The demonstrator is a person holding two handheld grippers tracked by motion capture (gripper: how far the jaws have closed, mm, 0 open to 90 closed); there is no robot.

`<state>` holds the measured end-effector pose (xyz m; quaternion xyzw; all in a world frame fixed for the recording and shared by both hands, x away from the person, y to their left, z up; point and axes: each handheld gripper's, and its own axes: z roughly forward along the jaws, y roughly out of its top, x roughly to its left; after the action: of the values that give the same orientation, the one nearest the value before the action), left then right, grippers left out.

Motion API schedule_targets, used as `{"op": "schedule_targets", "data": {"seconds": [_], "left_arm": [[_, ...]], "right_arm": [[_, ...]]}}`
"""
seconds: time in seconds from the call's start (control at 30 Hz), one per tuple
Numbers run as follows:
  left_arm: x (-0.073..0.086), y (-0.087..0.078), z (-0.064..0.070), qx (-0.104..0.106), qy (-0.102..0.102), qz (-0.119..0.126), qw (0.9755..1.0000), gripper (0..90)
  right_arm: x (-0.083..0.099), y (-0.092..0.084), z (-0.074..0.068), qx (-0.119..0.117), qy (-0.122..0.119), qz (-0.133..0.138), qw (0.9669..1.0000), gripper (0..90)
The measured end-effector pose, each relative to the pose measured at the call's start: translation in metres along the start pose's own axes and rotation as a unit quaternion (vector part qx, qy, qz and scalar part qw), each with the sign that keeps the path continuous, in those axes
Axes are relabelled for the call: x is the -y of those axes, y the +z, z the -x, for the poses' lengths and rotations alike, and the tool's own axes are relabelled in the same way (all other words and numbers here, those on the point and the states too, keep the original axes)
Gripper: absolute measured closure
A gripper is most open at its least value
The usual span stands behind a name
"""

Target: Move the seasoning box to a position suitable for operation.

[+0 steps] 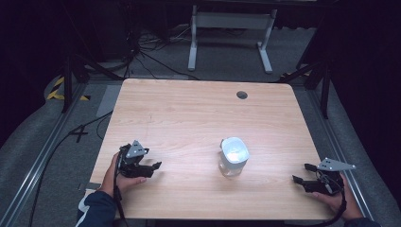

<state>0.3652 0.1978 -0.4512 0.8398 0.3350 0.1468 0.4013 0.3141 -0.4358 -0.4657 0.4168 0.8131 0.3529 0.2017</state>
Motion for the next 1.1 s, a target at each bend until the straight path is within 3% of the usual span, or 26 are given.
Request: {"op": "schedule_targets", "data": {"seconds": [0.13,0.27,0.37,0.4,0.5,0.6,0.7,0.83,0.97,1.0,1.03,1.1], "left_arm": [[-0.012,-0.008,0.001,0.006,0.003,0.017,0.9998,28.5],[-0.038,-0.005,0.008,0.028,0.024,0.035,0.9987,31.9],[-0.060,0.005,0.017,0.045,0.034,0.042,0.9975,34.6],[-0.060,0.005,0.017,0.045,0.034,0.042,0.9975,35.9],[-0.085,0.019,0.030,0.071,0.043,0.049,0.9954,39.1],[-0.096,0.027,0.036,0.081,0.058,0.055,0.9935,44.3],[-0.118,0.041,0.047,0.109,0.074,0.061,0.9894,55.0],[-0.134,0.049,0.056,0.106,0.094,0.054,0.9884,67.5],[-0.151,0.060,0.067,0.116,0.122,0.059,0.9840,76.4],[-0.157,0.065,0.073,0.124,0.131,0.064,0.9816,82.1],[-0.157,0.065,0.073,0.124,0.131,0.064,0.9816,84.6],[-0.162,0.070,0.080,0.141,0.143,0.067,0.9774,86.5]], "right_arm": [[-0.004,0.003,0.000,-0.003,-0.001,-0.002,1.0000,23.5],[-0.005,0.005,0.001,-0.005,-0.004,-0.001,1.0000,23.5],[-0.005,0.005,0.001,-0.005,-0.003,0.000,1.0000,23.5],[-0.004,0.005,0.000,-0.004,-0.003,0.000,1.0000,23.5],[-0.004,0.005,0.000,-0.004,-0.003,0.000,1.0000,23.6],[-0.004,0.005,0.000,-0.004,-0.003,0.000,1.0000,23.6],[-0.004,0.005,0.000,-0.004,-0.002,0.000,1.0000,23.6],[-0.004,0.004,0.000,-0.002,0.001,0.001,1.0000,23.9],[-0.004,0.003,0.000,-0.003,0.000,-0.001,1.0000,25.4],[-0.004,0.003,0.000,-0.002,0.001,0.000,1.0000,27.8],[-0.004,0.003,0.000,-0.002,0.001,0.000,1.0000,27.8],[-0.005,0.003,0.000,-0.002,0.002,0.001,1.0000,33.6]]}}
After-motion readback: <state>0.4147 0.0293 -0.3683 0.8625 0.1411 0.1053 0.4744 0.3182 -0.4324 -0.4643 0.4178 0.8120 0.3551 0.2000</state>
